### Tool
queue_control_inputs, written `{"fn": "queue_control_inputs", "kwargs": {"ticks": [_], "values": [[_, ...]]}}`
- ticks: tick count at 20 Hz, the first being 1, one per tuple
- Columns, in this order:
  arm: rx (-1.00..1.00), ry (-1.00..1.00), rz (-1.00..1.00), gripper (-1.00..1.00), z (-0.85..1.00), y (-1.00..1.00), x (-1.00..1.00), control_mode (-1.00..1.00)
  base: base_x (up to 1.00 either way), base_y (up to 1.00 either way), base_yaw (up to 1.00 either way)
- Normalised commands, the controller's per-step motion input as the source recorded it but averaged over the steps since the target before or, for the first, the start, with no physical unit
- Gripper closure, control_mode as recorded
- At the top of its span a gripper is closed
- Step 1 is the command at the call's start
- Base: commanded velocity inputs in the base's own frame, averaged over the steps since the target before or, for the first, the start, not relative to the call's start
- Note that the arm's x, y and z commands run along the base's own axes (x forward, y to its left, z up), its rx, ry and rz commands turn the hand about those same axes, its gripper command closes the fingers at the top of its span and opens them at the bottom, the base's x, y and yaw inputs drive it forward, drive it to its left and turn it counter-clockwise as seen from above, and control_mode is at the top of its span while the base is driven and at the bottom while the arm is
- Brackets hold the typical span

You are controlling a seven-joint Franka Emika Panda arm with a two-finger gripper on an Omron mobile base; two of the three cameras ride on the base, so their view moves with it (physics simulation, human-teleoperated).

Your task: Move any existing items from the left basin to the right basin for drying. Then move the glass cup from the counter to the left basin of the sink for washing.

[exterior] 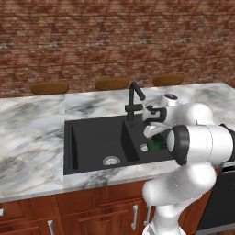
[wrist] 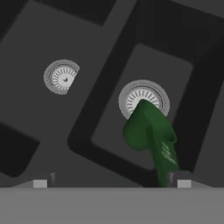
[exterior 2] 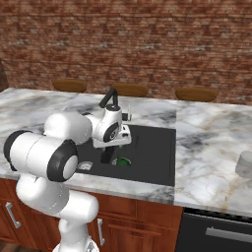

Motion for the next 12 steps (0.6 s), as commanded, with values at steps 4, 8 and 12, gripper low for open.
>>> {"fn": "queue_control_inputs", "kwargs": {"ticks": [4, 8, 12], "values": [[0.00, -0.14, -0.03, -1.00, 0.61, -0.13, -0.19, -1.00, 0.00, 0.00, 0.00], [0.00, -0.11, -0.03, -1.00, 0.61, -0.17, -0.14, -1.00, 0.00, 0.00, 0.00], [0.00, -0.08, -0.04, -1.00, 0.58, -0.20, -0.09, -1.00, 0.00, 0.00, 0.00]]}}
